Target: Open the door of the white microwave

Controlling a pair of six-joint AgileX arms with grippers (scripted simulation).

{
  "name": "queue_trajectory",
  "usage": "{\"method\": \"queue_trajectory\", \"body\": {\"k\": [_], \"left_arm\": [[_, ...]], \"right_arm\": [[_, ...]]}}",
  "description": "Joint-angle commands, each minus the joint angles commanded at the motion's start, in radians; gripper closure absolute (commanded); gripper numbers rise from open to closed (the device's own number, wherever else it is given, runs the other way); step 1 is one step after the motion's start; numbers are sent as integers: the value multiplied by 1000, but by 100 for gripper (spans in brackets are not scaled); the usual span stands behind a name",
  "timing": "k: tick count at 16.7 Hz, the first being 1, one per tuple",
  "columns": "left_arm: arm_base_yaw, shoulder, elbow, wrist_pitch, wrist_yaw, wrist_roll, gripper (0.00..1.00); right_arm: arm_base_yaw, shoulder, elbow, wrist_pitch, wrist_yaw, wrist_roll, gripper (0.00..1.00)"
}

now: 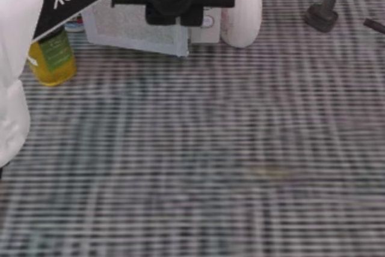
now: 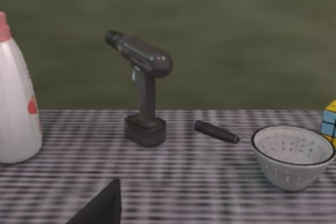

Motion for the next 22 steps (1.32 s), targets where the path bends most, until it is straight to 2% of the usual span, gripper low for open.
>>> {"method": "queue_trajectory", "body": {"k": [4, 11, 22], "left_arm": [[-6, -8, -16, 9, 10, 8, 100], [14, -104, -167, 84, 54, 104, 100], [14, -104, -168, 85, 54, 105, 100]], "right_arm": [[0, 0, 0, 0, 0, 0, 0], [0, 0, 0, 0, 0, 0, 0], [0, 0, 0, 0, 0, 0, 0]]}}
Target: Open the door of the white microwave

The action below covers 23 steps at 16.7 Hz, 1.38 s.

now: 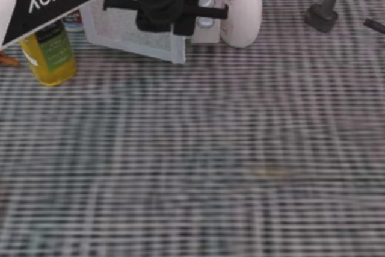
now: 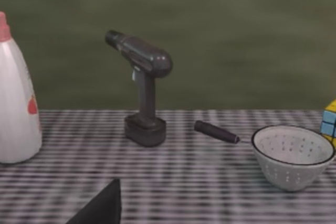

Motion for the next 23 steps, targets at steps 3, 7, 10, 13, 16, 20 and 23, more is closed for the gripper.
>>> {"method": "queue_trajectory", "body": {"k": [3, 7, 10, 13, 16, 20, 23], "left_arm": [[0, 0, 0, 0, 0, 0, 100], [0, 0, 0, 0, 0, 0, 100], [0, 0, 0, 0, 0, 0, 100], [0, 0, 0, 0, 0, 0, 100], [-5, -9, -17, 9, 13, 10, 100], [15, -71, -109, 49, 48, 85, 100], [22, -94, -143, 65, 62, 113, 100]], "right_arm": [[0, 0, 0, 0, 0, 0, 0], [0, 0, 0, 0, 0, 0, 0], [0, 0, 0, 0, 0, 0, 0], [0, 0, 0, 0, 0, 0, 0], [0, 0, 0, 0, 0, 0, 0], [0, 0, 0, 0, 0, 0, 0], [0, 0, 0, 0, 0, 0, 0]]}}
